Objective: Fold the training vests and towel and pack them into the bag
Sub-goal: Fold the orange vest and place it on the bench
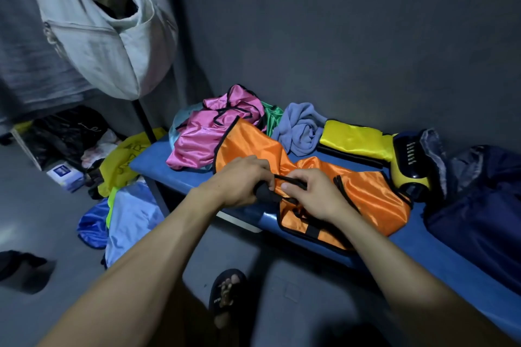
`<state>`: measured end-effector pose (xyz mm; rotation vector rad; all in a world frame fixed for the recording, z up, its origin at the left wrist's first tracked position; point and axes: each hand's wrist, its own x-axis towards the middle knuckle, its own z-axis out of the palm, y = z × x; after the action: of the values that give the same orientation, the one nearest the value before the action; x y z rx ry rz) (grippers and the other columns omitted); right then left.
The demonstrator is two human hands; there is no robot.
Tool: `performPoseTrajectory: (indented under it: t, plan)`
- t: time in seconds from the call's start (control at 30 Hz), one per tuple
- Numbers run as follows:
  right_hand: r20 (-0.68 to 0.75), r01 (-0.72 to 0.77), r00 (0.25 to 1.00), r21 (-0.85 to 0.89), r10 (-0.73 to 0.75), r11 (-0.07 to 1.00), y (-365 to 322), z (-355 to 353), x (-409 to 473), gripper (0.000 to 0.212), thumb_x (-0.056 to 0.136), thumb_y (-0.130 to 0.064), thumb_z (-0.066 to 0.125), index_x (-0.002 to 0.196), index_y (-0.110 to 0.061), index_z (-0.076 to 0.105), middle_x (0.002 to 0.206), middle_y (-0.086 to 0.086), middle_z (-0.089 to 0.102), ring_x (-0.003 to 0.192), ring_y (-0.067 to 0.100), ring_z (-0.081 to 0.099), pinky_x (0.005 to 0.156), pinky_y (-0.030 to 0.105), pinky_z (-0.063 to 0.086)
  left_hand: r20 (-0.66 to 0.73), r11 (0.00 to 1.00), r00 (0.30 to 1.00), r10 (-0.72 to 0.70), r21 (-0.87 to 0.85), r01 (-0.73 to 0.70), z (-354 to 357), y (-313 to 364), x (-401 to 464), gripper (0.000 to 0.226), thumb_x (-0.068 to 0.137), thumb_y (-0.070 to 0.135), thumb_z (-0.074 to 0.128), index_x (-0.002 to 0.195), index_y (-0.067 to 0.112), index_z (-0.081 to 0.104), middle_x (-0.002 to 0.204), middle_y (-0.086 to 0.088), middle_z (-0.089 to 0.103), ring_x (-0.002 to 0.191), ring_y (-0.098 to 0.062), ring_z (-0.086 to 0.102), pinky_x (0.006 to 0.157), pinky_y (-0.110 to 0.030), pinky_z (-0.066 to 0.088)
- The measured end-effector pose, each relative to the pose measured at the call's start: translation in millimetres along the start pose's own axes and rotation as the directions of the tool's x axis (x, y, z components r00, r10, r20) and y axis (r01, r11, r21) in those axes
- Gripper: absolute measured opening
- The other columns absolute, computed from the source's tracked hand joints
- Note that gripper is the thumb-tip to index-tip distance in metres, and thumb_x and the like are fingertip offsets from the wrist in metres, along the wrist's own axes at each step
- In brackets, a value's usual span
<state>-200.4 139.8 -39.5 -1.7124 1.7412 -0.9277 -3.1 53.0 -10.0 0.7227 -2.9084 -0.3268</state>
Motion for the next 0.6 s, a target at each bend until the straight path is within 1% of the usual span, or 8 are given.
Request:
performPoseTrajectory:
  t: [0.1,0.17,0.23,0.3,0.37,0.43,0.5,0.6]
  plan:
    - [-0.082,-0.005,0.997,-0.029,0.002,1.0,2.3,-3.8,-0.1,0.013,0.097,-0.022,0.068,0.084,-0.019,0.069,0.074,-0.002,0.068,0.07,0.011,0.063,0.071,0.033,0.049,-0.007,0.999,0.999,-0.035,-0.029,0.035,0.8,-16.6,-17.3,0.034,0.074,0.026,0.08,0.107,0.031,0.073,0.108,0.007,0.059,0.1,-0.021,0.054,0.086,-0.038,0.047]
    - [-0.107,0.007,0.994,-0.045,-0.012,0.999,2.6,-7.5,-0.8,0.013,0.098,-0.023,0.067,0.087,-0.017,0.069,0.079,-0.001,0.068,0.076,0.011,0.064,0.073,0.03,0.047,0.011,0.995,0.996,-0.085,-0.055,0.086,-4.2,-24.7,-31.3,0.039,0.077,0.033,0.081,0.114,0.036,0.072,0.122,0.007,0.057,0.108,-0.019,0.051,0.094,-0.038,0.045]
    - [-0.103,0.01,0.995,-0.037,-0.014,0.999,4.6,-10.4,-0.7,0.017,0.099,-0.025,0.066,0.085,-0.016,0.067,0.077,-0.003,0.065,0.071,0.008,0.059,0.069,0.029,0.044,0.067,0.987,0.987,-0.149,-0.056,0.153,-9.2,-32.5,-43.7,0.042,0.08,0.024,0.08,0.118,0.038,0.072,0.137,0.007,0.051,0.123,-0.016,0.045,0.104,-0.035,0.041]
    - [-0.096,0.008,0.995,-0.021,-0.01,1.0,4.4,-11.9,-0.5,0.023,0.101,-0.027,0.063,0.082,-0.012,0.064,0.072,0.003,0.059,0.065,0.009,0.053,0.065,0.031,0.04,0.048,0.976,0.981,-0.191,-0.095,0.194,-16.6,-37.1,-51.2,0.036,0.079,0.012,0.078,0.108,0.033,0.075,0.143,0.004,0.049,0.13,-0.014,0.043,0.108,-0.033,0.038]
    - [-0.107,-0.01,0.994,0.006,0.011,1.0,2.4,-11.4,0.4,0.028,0.101,-0.029,0.062,0.083,-0.008,0.063,0.076,0.014,0.06,0.065,0.013,0.052,0.064,0.033,0.04,-0.046,0.97,0.976,-0.212,-0.134,0.204,-24.1,-39.0,-54.4,0.025,0.076,0.008,0.078,0.089,0.028,0.07,0.133,0.0,0.057,0.123,-0.016,0.051,0.102,-0.029,0.041]
    - [-0.122,-0.025,0.992,0.017,0.026,1.0,-0.6,-9.1,1.0,0.031,0.101,-0.03,0.062,0.082,-0.006,0.063,0.072,0.012,0.059,0.062,0.01,0.051,0.062,0.027,0.039,-0.165,0.967,0.958,-0.234,-0.141,0.212,-26.0,-40.2,-55.2,0.026,0.075,0.019,0.082,0.084,0.028,0.059,0.111,0.002,0.059,0.105,-0.018,0.055,0.093,-0.036,0.047]
    - [-0.147,-0.031,0.989,0.021,0.034,0.999,-5.8,-6.5,1.4,0.034,0.101,-0.032,0.062,0.078,-0.007,0.062,0.066,0.002,0.054,0.056,0.004,0.047,0.056,0.019,0.035,-0.257,0.958,0.926,-0.276,-0.155,0.242,-20.2,-34.9,-54.4,0.036,0.074,0.035,0.084,0.091,0.03,0.053,0.102,0.007,0.054,0.096,-0.016,0.051,0.086,-0.04,0.049]
    - [-0.179,-0.029,0.983,0.035,0.035,0.999,-11.1,-1.9,3.7,0.038,0.1,-0.037,0.064,0.073,-0.01,0.062,0.062,0.001,0.052,0.054,0.005,0.046,0.054,0.022,0.033,-0.33,0.958,0.899,-0.288,-0.09,0.274,-4.9,-23.4,-46.4,0.052,0.073,0.048,0.084,0.109,0.031,0.049,0.11,0.01,0.053,0.102,-0.014,0.049,0.083,-0.035,0.046]
